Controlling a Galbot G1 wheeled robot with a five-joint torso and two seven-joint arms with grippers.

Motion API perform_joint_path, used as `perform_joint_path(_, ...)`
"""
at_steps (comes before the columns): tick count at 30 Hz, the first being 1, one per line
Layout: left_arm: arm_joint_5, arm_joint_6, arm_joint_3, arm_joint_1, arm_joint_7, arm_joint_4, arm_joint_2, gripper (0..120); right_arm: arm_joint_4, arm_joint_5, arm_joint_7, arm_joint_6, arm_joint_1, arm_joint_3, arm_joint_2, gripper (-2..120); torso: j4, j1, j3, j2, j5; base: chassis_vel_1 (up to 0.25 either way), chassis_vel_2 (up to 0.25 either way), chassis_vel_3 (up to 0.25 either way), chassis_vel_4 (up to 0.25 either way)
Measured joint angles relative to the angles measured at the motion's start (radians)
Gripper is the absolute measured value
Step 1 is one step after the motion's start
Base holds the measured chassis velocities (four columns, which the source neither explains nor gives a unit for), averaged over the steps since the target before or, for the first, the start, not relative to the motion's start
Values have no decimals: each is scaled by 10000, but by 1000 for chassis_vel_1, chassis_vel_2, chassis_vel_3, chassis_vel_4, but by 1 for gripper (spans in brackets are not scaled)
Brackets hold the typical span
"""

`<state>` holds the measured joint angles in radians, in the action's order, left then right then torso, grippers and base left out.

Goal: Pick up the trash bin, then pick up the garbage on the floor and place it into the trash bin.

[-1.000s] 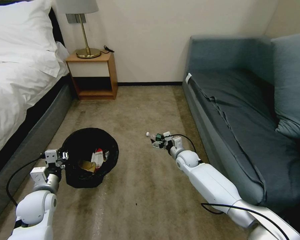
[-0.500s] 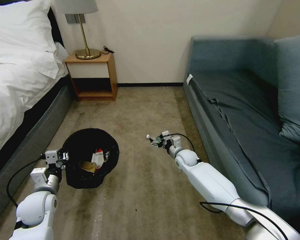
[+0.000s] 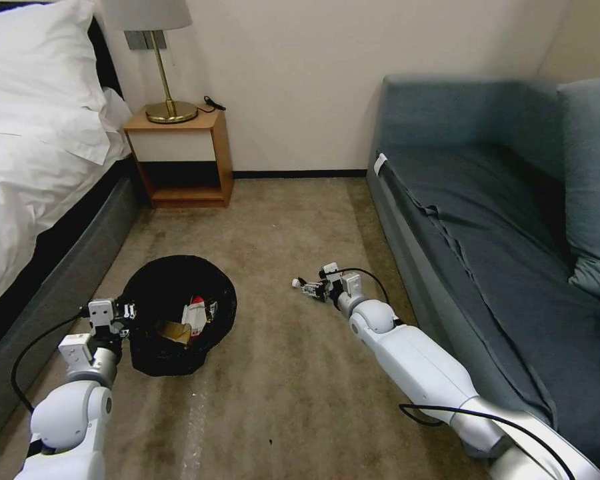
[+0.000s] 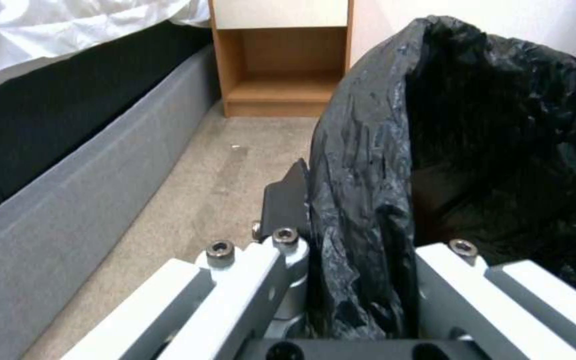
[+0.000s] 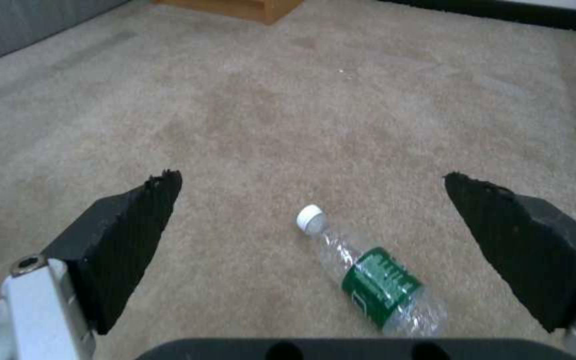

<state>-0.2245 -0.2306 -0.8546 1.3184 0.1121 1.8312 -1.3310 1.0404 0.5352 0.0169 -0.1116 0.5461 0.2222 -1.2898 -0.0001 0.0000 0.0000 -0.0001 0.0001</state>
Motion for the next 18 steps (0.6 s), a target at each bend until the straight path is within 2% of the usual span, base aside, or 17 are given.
perform_joint_path(11, 26, 23, -4, 99, -4, 135, -41, 5, 39, -57, -5, 0, 46, 24, -38, 100, 1, 0, 0, 0, -1, -80, 82, 77, -79)
perform_joint_path(18, 42, 26, -10, 149, -15, 215, -93, 5, 19, -177, 26, 6, 137, 41, -43, 100, 0, 0, 0, 0, -1, -122, 112, 132, -124)
